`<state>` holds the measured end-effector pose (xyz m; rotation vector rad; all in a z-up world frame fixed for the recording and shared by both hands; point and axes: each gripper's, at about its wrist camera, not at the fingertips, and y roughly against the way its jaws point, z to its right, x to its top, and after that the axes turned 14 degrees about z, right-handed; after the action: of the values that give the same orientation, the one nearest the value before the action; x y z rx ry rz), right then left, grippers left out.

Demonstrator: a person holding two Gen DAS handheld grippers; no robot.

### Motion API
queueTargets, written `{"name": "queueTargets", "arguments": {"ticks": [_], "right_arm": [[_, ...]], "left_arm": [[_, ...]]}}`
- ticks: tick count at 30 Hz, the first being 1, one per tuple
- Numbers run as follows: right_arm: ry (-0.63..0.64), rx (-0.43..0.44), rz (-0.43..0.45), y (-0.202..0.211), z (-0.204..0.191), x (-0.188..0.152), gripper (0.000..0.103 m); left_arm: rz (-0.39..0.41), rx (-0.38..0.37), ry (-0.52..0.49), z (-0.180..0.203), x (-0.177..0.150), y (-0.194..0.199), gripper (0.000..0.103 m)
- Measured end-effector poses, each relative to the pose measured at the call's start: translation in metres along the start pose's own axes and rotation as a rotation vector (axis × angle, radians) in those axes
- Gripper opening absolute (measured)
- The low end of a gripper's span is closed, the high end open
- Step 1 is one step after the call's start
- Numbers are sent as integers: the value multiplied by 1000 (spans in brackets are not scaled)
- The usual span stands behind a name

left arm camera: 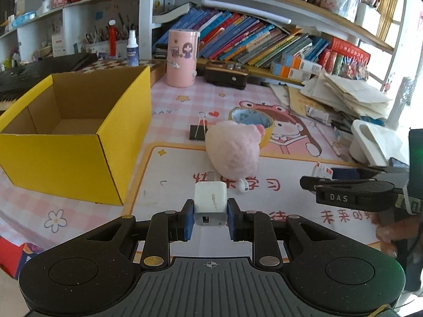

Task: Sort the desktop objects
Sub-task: 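Lift the white plug and medicine box with both tools, moving away from the mat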

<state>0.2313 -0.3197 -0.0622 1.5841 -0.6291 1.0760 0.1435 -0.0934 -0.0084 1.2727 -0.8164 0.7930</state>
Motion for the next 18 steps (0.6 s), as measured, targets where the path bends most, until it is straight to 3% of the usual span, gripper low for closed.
{"name": "queueTargets", "arguments": {"ticks": [6, 18], "right_arm": [[-74, -33, -33, 32, -18, 8, 57], [-64, -25, 27, 92, -70, 7, 57]], "left_arm": [[21, -27, 14, -4, -4, 9, 24], [74, -108, 2, -23, -8, 35, 24]]}}
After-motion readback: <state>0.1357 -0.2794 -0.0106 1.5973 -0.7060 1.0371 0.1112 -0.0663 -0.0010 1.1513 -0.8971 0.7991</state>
